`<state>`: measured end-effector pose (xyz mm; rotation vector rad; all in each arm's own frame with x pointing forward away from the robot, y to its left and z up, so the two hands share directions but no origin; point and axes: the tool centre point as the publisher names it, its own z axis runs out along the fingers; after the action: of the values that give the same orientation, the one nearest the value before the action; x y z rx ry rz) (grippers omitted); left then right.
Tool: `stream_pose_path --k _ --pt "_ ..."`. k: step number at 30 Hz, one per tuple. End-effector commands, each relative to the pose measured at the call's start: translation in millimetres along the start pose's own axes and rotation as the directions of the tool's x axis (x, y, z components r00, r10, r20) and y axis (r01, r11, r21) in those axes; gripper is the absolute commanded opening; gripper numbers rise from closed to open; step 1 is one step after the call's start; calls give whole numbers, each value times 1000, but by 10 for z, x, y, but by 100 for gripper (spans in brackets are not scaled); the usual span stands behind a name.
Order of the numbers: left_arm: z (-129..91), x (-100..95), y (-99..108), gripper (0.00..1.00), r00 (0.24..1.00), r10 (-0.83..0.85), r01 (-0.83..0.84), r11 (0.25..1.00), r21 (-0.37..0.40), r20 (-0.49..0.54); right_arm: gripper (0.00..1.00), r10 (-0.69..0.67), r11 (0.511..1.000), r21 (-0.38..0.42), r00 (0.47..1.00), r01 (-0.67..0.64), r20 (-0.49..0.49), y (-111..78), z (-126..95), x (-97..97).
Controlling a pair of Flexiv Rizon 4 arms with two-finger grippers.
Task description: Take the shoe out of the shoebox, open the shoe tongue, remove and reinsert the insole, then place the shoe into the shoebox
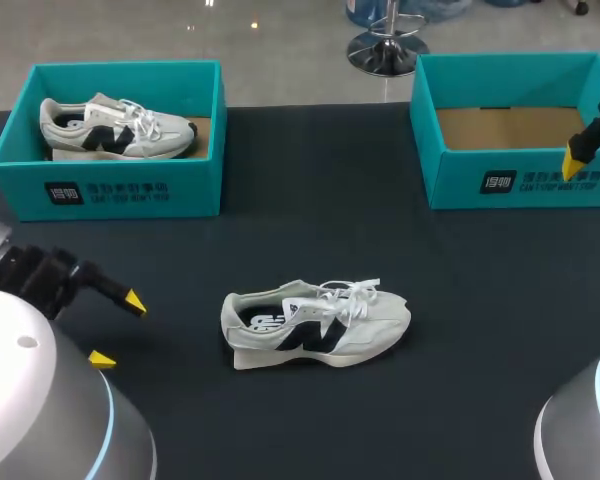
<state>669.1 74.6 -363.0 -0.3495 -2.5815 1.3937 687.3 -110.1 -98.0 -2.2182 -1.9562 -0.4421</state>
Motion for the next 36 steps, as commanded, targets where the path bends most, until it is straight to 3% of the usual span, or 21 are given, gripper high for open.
stream_pose_path --k 1,11,14,27,34,36 --pt "134 -155 197 100 999 -20 24 996 81 -42 100 0 1000 6 1000 0 3 32 -2 12" --pt "274 -143 218 100 998 -58 55 993 102 25 100 0 1000 6 1000 0 3 32 -2 12" --pt "296 -147 172 100 990 -104 113 989 97 -97 100 0 1000 6 1000 0 3 32 -2 12" --pt "296 -147 172 100 990 -104 113 989 97 -97 100 0 1000 6 1000 0 3 32 -2 12" --pt "280 -133 225 100 971 -141 97 970 224 192 100 0 1000 6 1000 0 3 32 -2 12" --pt "298 -145 209 100 963 -154 96 963 252 222 100 0 1000 6 1000 0 3 32 -2 12"
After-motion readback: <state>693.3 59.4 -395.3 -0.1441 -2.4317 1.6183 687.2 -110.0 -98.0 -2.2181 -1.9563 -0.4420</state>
